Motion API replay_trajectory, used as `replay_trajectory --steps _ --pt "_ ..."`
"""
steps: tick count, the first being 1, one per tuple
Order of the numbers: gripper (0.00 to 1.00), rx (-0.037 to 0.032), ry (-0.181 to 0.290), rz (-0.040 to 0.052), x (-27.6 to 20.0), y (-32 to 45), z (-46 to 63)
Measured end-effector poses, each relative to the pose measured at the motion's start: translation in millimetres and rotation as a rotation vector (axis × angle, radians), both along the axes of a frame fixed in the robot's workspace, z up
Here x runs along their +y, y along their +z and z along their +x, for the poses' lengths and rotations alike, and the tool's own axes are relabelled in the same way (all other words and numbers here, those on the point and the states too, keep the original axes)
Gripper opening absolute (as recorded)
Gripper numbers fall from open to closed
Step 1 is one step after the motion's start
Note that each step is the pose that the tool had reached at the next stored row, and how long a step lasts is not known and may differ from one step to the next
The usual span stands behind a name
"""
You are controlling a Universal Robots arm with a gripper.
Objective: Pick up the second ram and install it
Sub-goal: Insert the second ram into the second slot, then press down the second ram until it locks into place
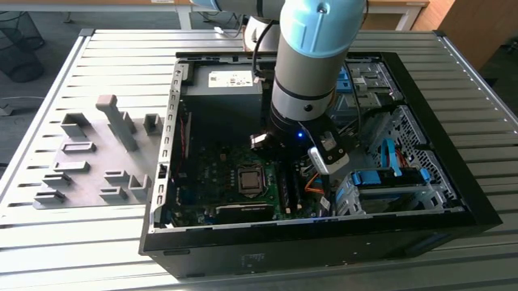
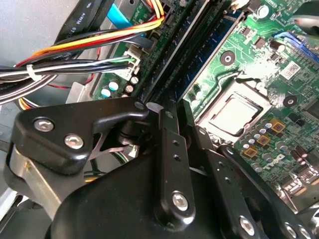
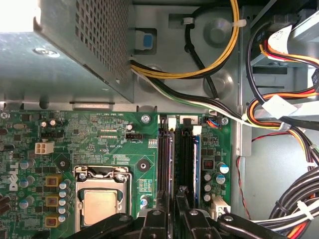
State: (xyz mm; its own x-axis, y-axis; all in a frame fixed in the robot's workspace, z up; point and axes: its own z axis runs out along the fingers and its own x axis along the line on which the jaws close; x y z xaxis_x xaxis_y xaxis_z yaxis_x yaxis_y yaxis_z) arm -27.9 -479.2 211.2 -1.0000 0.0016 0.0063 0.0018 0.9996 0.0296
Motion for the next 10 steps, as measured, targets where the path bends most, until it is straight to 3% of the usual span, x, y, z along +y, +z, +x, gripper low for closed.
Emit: replay_trajectory --steps 5,10 --pt "0.21 0.0000 0.000 0.0000 0.0 13.9 0.0" --pt "0.20 -0.0001 0.000 0.0003 0.1 14.7 0.0"
